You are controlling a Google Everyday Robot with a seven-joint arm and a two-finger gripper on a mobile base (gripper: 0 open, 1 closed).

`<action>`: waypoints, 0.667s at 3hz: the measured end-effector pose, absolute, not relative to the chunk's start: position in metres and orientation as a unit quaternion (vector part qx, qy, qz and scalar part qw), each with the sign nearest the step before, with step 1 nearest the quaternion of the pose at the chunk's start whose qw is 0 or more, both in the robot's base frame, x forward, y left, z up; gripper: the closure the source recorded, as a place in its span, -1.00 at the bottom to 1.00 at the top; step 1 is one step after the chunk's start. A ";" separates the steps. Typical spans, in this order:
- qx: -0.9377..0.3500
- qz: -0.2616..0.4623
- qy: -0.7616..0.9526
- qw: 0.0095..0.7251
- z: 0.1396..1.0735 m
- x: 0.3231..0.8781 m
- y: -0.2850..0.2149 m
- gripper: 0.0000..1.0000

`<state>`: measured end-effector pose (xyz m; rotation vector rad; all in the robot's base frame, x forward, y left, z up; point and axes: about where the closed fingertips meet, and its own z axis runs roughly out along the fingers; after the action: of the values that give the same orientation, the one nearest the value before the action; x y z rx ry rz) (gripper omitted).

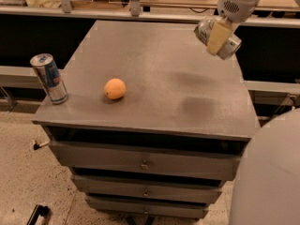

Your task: Knock 7up can over

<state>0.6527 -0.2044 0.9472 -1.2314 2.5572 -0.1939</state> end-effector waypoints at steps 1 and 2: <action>-0.437 0.039 0.885 0.159 0.891 0.658 -0.204 0.94; -0.442 0.087 0.876 0.173 0.868 0.663 -0.196 0.48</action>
Offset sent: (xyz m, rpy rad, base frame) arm 0.0157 0.0148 -0.1006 0.4114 0.0964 0.1251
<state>0.6635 -0.1959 0.8678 -1.2526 2.4840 0.2476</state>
